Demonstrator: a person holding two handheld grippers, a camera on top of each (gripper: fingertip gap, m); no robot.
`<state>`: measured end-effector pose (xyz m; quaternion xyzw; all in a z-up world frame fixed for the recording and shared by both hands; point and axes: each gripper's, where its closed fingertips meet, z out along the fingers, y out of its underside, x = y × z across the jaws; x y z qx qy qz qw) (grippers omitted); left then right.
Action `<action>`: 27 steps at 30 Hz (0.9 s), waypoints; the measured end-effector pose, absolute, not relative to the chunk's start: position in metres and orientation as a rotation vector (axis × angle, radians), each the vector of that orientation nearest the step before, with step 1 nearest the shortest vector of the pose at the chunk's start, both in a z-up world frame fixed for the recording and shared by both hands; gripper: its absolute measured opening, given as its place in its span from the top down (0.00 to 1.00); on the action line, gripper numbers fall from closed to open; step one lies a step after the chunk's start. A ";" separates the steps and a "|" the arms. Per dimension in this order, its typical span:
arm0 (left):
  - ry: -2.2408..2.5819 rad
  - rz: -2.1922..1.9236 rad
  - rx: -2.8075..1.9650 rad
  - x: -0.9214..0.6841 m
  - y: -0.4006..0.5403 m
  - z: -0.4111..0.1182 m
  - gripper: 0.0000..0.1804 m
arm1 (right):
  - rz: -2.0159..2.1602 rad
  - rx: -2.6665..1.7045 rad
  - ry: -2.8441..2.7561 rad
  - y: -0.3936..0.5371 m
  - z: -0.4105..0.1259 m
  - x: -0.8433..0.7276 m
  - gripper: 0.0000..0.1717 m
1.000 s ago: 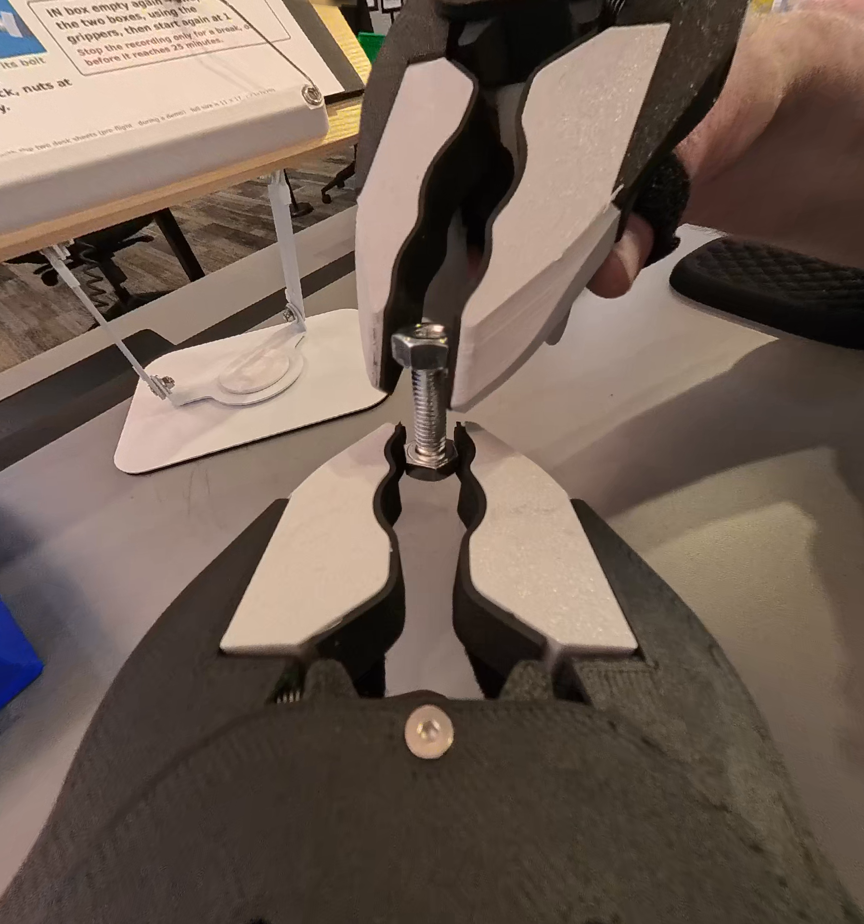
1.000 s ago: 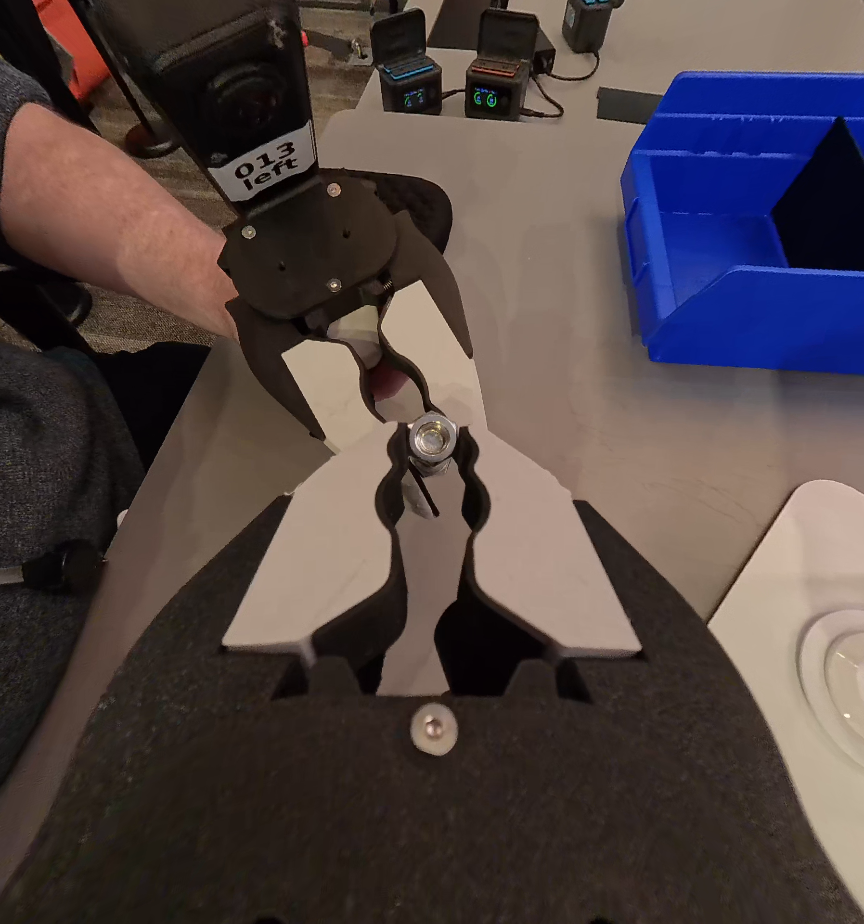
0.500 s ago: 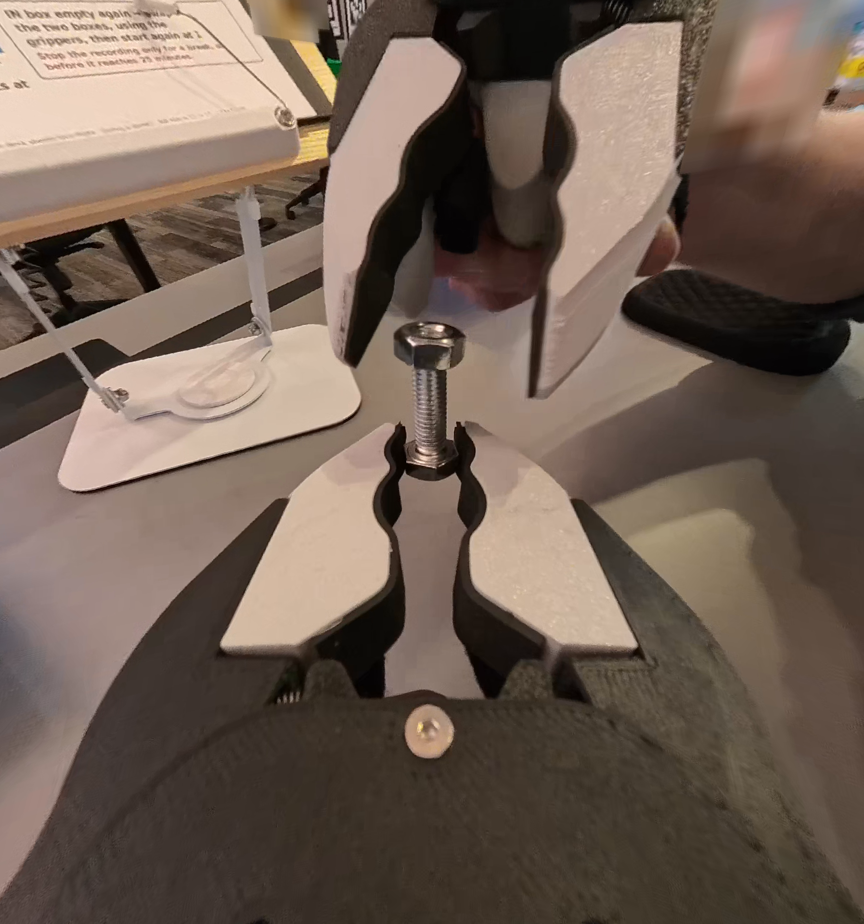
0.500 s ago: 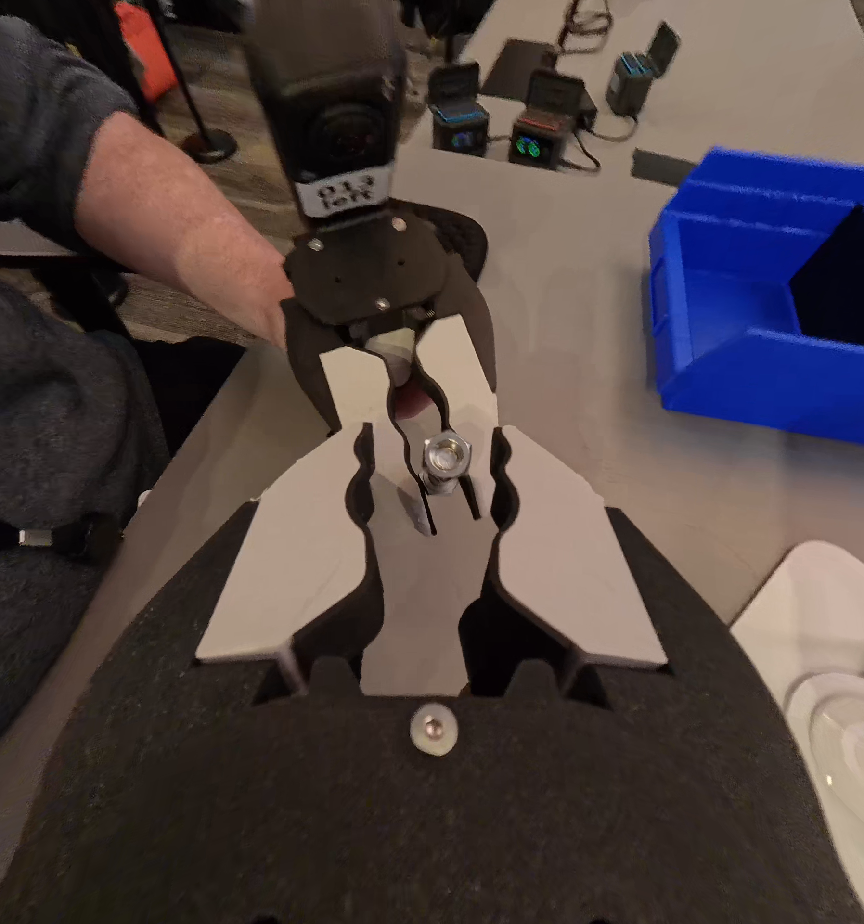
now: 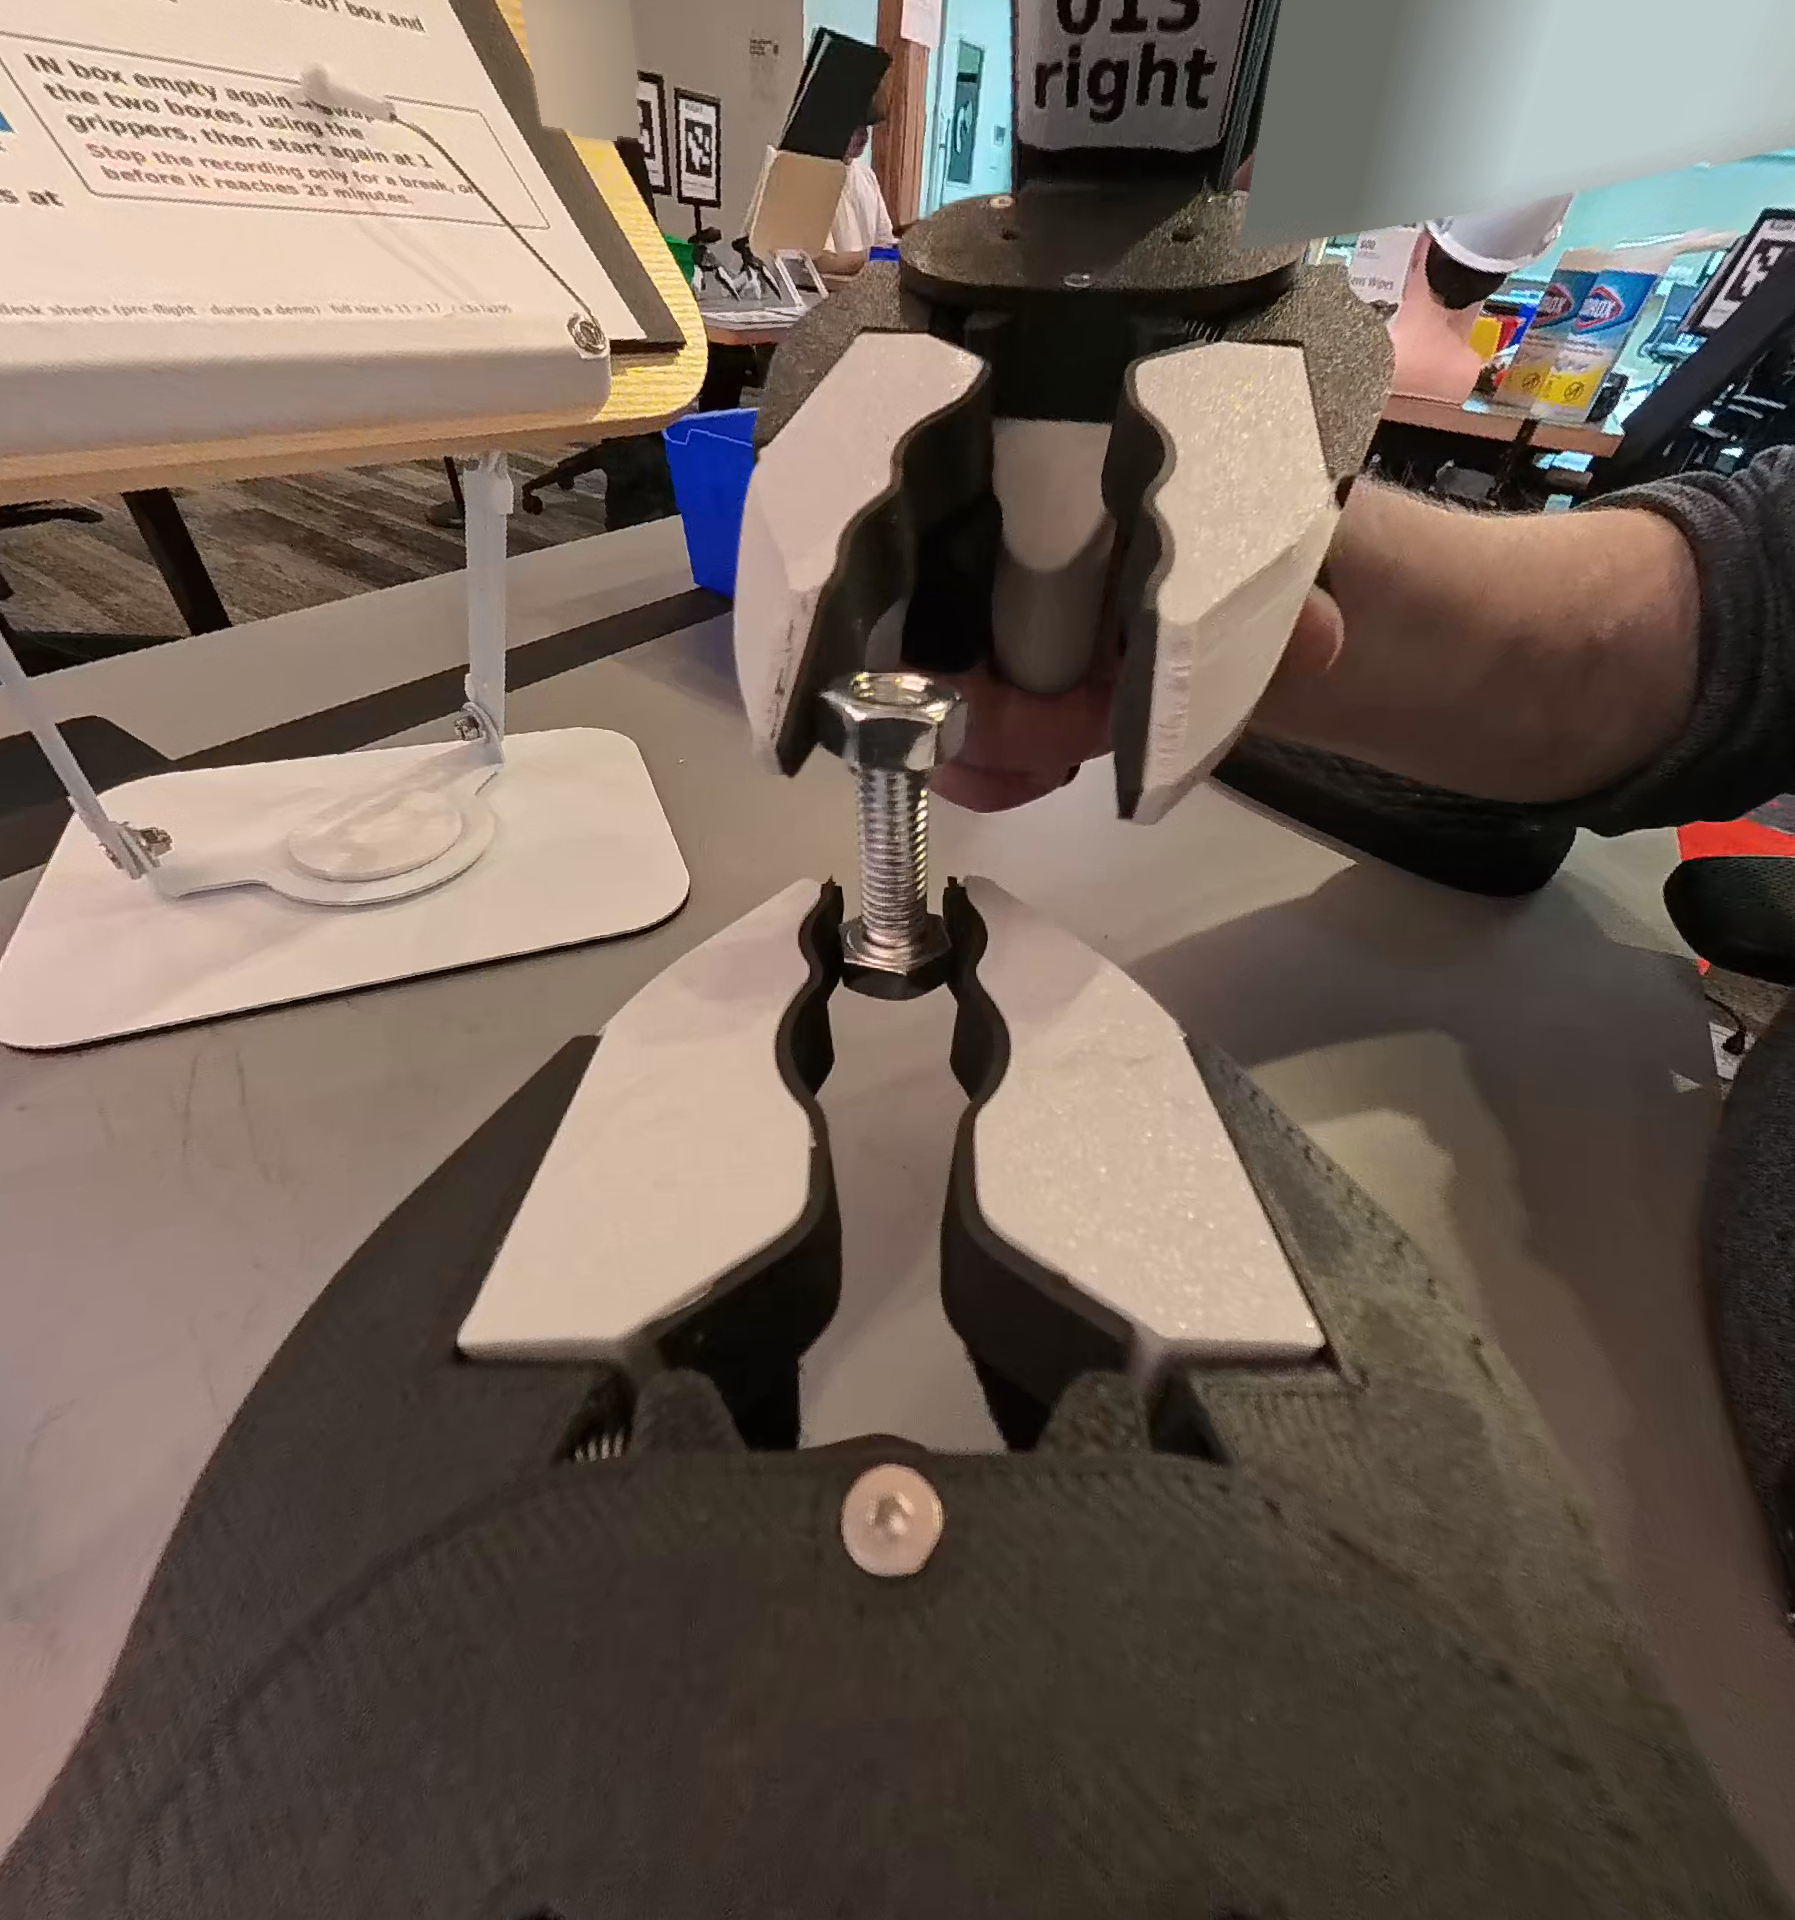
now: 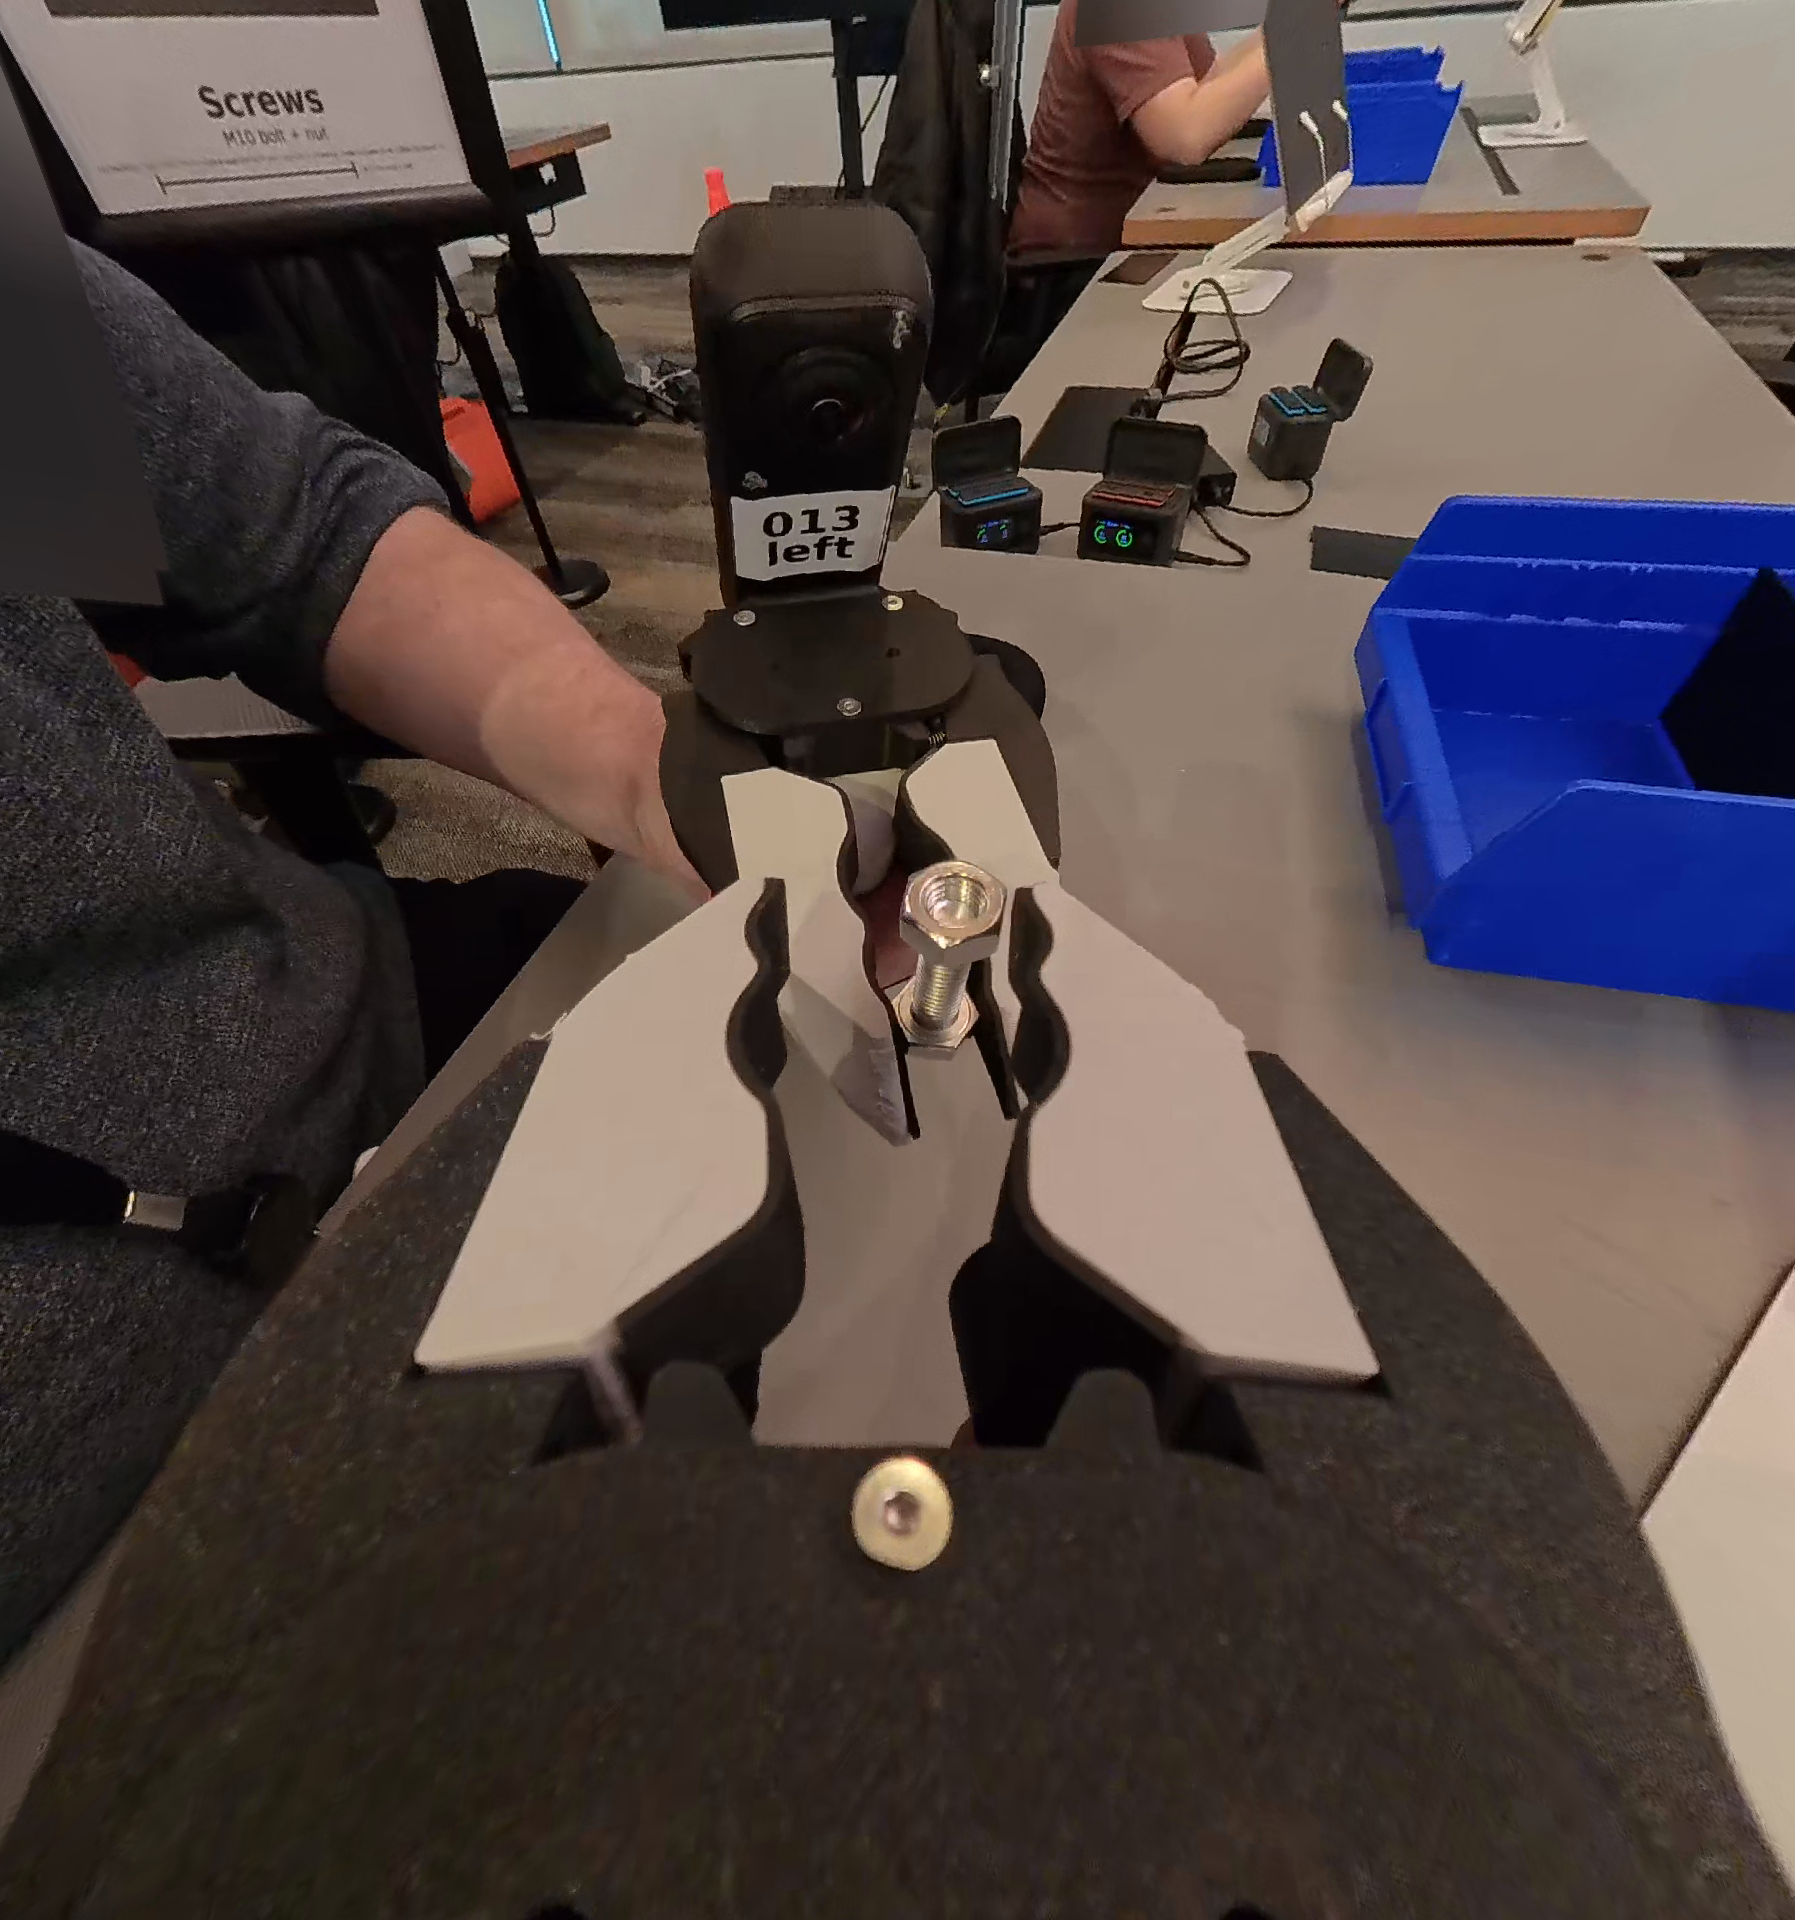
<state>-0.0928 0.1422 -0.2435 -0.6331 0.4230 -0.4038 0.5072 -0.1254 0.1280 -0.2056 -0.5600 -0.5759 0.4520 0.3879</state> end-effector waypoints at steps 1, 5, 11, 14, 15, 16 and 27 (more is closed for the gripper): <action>1.017 -0.975 -1.526 -0.093 0.142 -0.243 0.90 | 1.153 -1.423 -1.462 0.128 -0.205 -0.125 0.77; 1.010 -0.980 -1.526 -0.093 0.143 -0.242 0.90 | 1.143 -1.426 -1.459 0.128 -0.206 -0.123 0.77; 1.040 -0.988 -1.519 -0.091 0.139 -0.243 0.90 | 1.142 -1.402 -1.453 0.132 -0.203 -0.120 0.81; 1.063 -1.004 -1.504 -0.088 0.134 -0.241 0.90 | 1.147 -1.366 -1.490 0.133 -0.200 -0.120 0.86; 1.068 -1.004 -1.503 -0.088 0.134 -0.241 0.90 | 1.167 -1.352 -1.502 0.132 -0.199 -0.121 0.88; 1.068 -1.003 -1.504 -0.088 0.134 -0.241 0.90 | 1.178 -1.342 -1.506 0.132 -0.197 -0.120 0.89; 1.059 -0.981 -1.511 -0.090 0.137 -0.242 0.90 | 1.203 -1.333 -1.460 0.129 -0.196 -0.119 0.97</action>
